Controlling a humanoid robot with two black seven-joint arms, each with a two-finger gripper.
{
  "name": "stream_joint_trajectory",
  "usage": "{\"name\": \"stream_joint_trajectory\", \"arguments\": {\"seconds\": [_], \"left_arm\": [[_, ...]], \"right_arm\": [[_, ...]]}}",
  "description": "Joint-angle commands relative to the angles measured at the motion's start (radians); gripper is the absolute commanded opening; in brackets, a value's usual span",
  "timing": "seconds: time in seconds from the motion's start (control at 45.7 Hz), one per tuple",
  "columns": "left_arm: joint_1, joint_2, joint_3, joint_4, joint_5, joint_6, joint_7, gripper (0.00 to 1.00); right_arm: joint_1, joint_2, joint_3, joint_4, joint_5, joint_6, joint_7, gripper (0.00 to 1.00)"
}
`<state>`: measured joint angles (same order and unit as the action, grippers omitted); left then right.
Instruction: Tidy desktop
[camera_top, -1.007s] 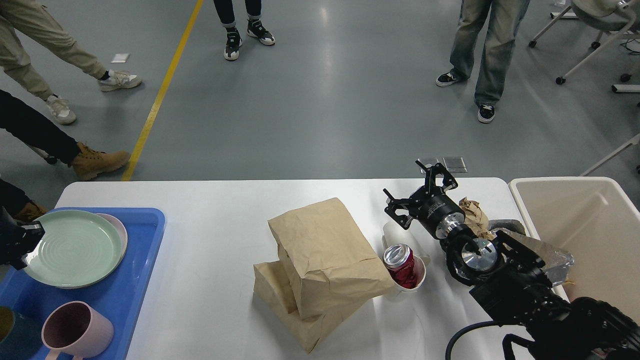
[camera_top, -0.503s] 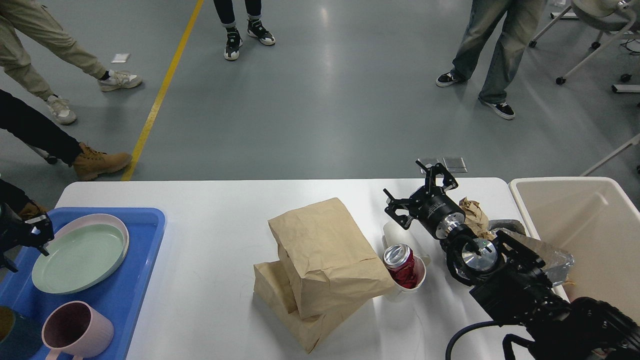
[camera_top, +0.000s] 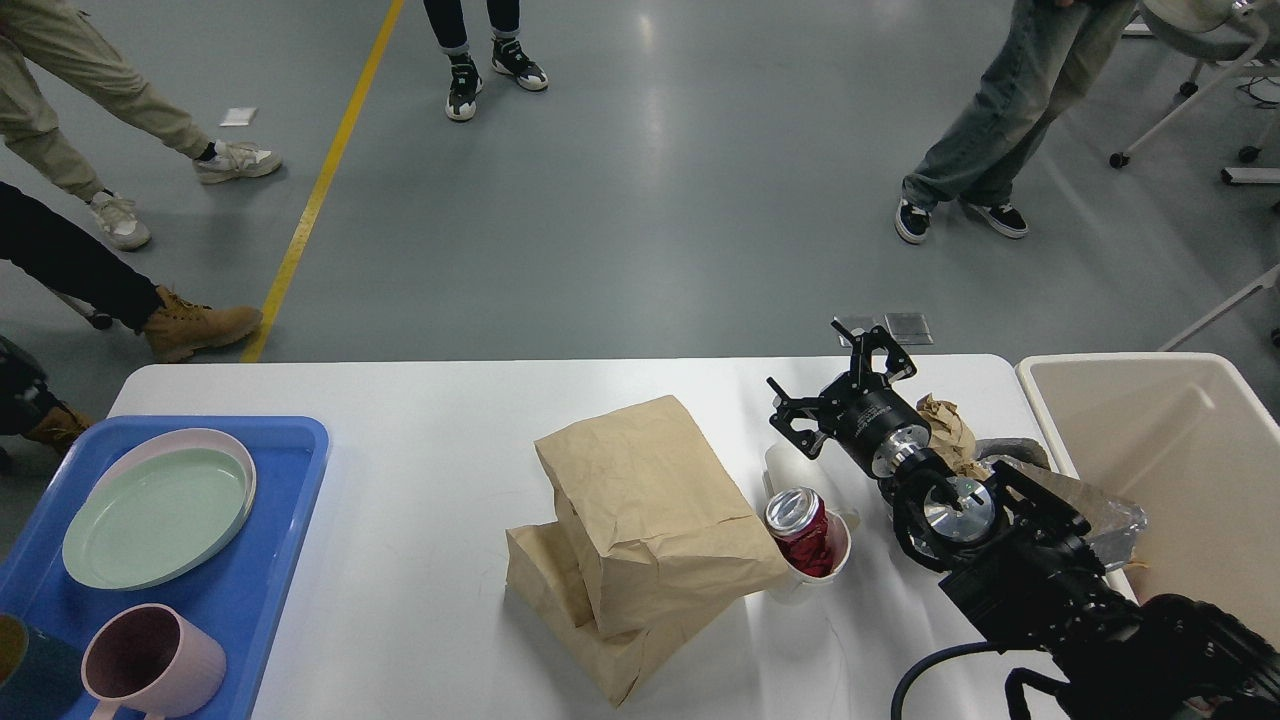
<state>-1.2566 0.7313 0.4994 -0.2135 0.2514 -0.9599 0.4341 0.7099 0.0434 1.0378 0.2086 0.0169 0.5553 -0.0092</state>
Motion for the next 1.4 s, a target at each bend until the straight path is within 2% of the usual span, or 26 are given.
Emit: {"name": "stream_joint_trajectory", "arguments": {"seconds": [0.0, 0.131, 0.219, 0.482, 0.613, 0.7, 0.766, 0.897, 0.919, 1.094, 1.204, 1.291, 1.379], "left_arm": [[-0.05, 0.097, -0.082, -0.006, -0.012, 0.0, -0.012, 0.96], [-0.038, 0.154, -0.347, -0.006, -0.044, 0.0, -0.012, 0.96], [0.019, 0.166, -0.501, -0.004, -0.052, 0.0, -0.015, 0.96], [0.141, 0.043, -0.843, 0.009, -0.096, 0.006, -0.017, 0.96], [0.252, -0.021, -1.07, 0.011, -0.248, 0.248, -0.024, 0.96], [0.279, -0.055, -1.24, 0.011, -0.336, 0.391, -0.034, 0.96], [0.299, -0.085, -1.364, 0.011, -0.351, 0.452, -0.035, 0.96], [0.319, -0.113, -1.418, 0.011, -0.357, 0.466, -0.054, 0.96], [0.316, -0.124, -1.42, 0.011, -0.357, 0.484, -0.095, 0.96], [0.299, -0.228, -1.418, 0.011, -0.353, 0.664, -0.293, 0.96], [0.296, -0.291, -1.401, 0.009, -0.351, 0.681, -0.419, 0.96], [0.301, -0.364, -1.397, 0.009, -0.351, 0.682, -0.475, 0.96], [0.312, -0.452, -1.395, 0.009, -0.35, 0.681, -0.501, 0.96]], "right_arm": [[-0.001, 0.001, 0.001, 0.0, 0.0, 0.0, 0.0, 1.0], [-0.001, 0.001, 0.001, 0.0, 0.0, 0.0, 0.0, 1.0], [0.0, 0.001, -0.001, 0.0, 0.0, 0.0, 0.0, 1.0], [0.0, 0.001, 0.001, 0.0, 0.0, 0.0, 0.0, 1.0], [0.0, 0.001, 0.001, 0.0, 0.0, 0.0, 0.0, 1.0], [-0.001, 0.0, 0.001, 0.0, 0.001, 0.0, 0.0, 1.0], [0.0, 0.001, 0.001, 0.0, 0.0, 0.0, 0.0, 1.0], [0.0, 0.001, 0.001, 0.0, 0.0, 0.0, 0.0, 1.0], [0.0, 0.001, 0.001, 0.0, 0.0, 0.0, 0.0, 1.0], [-0.001, 0.001, 0.001, 0.0, 0.001, 0.0, 0.0, 1.0], [-0.001, 0.0, 0.001, 0.0, 0.001, 0.0, 0.0, 1.0], [-0.001, 0.0, 0.001, 0.002, 0.0, 0.0, 0.0, 1.0], [-0.001, 0.0, -0.001, 0.0, 0.0, 0.0, 0.0, 1.0]]}}
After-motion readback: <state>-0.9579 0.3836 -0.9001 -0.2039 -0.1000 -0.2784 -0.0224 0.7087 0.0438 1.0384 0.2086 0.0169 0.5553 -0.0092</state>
